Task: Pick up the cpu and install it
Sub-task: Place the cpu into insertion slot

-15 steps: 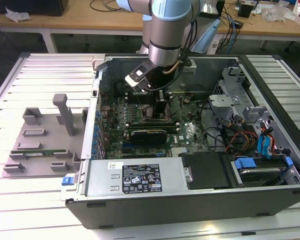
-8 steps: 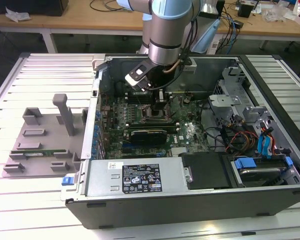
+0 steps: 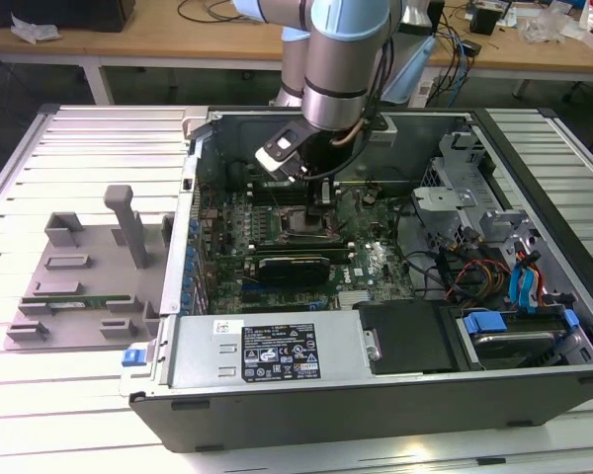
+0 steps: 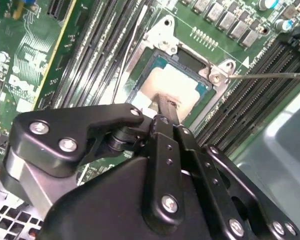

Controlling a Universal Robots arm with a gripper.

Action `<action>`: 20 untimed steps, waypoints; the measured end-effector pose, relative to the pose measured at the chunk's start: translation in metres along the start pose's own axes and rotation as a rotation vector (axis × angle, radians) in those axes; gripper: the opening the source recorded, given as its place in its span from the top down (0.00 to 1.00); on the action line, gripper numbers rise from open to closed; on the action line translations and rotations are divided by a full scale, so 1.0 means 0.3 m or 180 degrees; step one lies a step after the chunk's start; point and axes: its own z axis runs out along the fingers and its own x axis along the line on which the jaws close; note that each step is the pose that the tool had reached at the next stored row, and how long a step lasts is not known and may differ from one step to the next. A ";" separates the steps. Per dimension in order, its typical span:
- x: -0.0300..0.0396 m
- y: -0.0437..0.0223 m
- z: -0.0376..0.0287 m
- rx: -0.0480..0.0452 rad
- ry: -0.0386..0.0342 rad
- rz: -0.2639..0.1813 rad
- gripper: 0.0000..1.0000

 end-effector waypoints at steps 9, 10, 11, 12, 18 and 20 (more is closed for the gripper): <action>-0.011 -0.011 -0.196 0.0002 -0.0004 0.0000 0.89; -0.012 -0.013 -0.217 0.0002 -0.0004 0.0000 0.89; -0.013 -0.013 -0.228 0.0002 -0.0004 0.0000 0.89; -0.014 -0.014 -0.247 0.0002 -0.0004 0.0000 0.89; -0.015 -0.016 -0.268 0.0002 -0.0004 0.0000 0.89; -0.015 -0.016 -0.269 0.0002 -0.0004 0.0000 0.89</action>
